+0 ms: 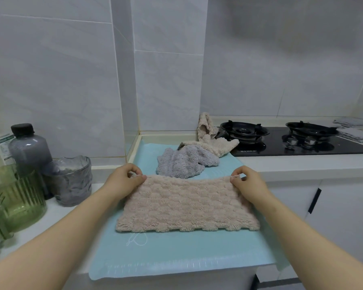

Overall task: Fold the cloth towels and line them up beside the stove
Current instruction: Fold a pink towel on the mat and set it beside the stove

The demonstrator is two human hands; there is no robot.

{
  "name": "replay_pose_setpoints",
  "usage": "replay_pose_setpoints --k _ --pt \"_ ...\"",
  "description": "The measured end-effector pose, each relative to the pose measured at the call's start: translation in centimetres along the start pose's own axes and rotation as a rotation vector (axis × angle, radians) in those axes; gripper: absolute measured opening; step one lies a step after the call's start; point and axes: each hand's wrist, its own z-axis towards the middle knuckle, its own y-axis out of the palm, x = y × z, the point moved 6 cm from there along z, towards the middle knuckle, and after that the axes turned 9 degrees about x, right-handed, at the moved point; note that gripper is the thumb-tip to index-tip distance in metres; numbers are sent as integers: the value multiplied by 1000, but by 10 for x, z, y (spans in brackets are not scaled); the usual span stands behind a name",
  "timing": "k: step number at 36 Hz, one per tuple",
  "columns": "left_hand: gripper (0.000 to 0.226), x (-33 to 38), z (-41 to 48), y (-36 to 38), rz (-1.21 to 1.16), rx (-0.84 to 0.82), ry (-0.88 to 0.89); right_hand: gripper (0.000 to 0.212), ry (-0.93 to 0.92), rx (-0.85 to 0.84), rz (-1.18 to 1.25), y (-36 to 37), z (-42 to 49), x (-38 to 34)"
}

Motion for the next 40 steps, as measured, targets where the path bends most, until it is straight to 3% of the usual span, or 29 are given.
replay_pose_setpoints --k 4,8,10,13,15,17,20,23,26,30,33,40 --pt "16 -12 1 4 -380 26 -253 18 18 60 34 6 12 7" --pt "14 -19 6 3 -441 87 -324 19 30 117 52 11 21 10" --pt "15 -22 10 2 -366 130 -292 19 30 121 54 16 23 10" --pt "18 -17 11 0 -59 214 -124 16 56 86 7 21 19 9" --pt "13 -8 8 2 145 225 -6 32 60 67 -40 21 15 10" --pt "5 1 6 8 275 185 49 43 53 40 -49 21 10 11" --pt "31 12 1 18 426 84 107 46 47 -14 -71 17 2 10" --pt "37 32 -15 25 563 95 277 51 68 -53 -96 12 -6 11" --pt "43 43 -39 50 549 -108 405 60 84 -104 -194 7 -16 10" --pt "54 25 -66 82 783 -416 356 64 141 -154 -344 0 -26 6" --pt "56 14 -75 87 927 -426 347 58 191 -166 -397 -2 -30 8" --pt "57 16 -76 87 959 -425 320 29 124 -168 -655 4 -33 1"
